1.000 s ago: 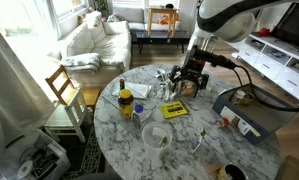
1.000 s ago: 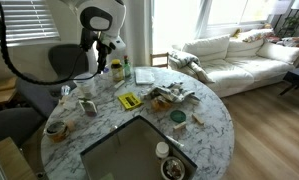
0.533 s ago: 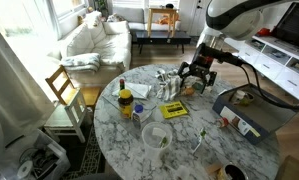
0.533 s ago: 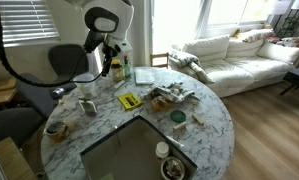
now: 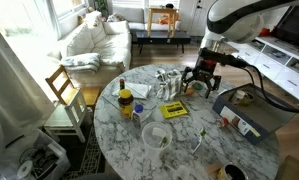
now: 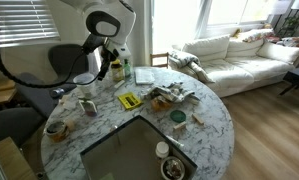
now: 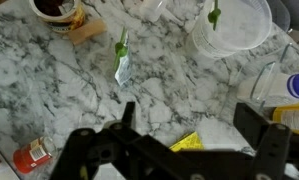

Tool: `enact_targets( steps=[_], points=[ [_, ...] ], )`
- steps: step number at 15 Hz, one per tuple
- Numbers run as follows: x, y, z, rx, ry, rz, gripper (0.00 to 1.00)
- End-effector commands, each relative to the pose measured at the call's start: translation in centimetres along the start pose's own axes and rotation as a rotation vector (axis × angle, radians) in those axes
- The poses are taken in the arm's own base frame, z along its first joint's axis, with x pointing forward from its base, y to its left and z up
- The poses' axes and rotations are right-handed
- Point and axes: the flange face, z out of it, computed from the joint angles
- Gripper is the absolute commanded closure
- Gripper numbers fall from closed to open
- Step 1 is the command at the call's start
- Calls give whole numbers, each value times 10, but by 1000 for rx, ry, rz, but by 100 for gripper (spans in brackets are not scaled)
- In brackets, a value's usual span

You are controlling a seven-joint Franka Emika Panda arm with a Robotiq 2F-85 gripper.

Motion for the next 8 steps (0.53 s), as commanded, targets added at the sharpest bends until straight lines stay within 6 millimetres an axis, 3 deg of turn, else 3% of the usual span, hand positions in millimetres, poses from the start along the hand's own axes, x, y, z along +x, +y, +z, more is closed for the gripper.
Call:
enact_targets(
  steps=[1, 3, 4, 8],
  points=[
    [-8, 12, 8, -64, -49, 51, 0],
    [-7, 21, 22, -135, -64, 83, 0],
    [-4, 9, 10, -75, -50, 46, 0],
    [-4, 9, 10, -79, -49, 46, 0]
  ],
)
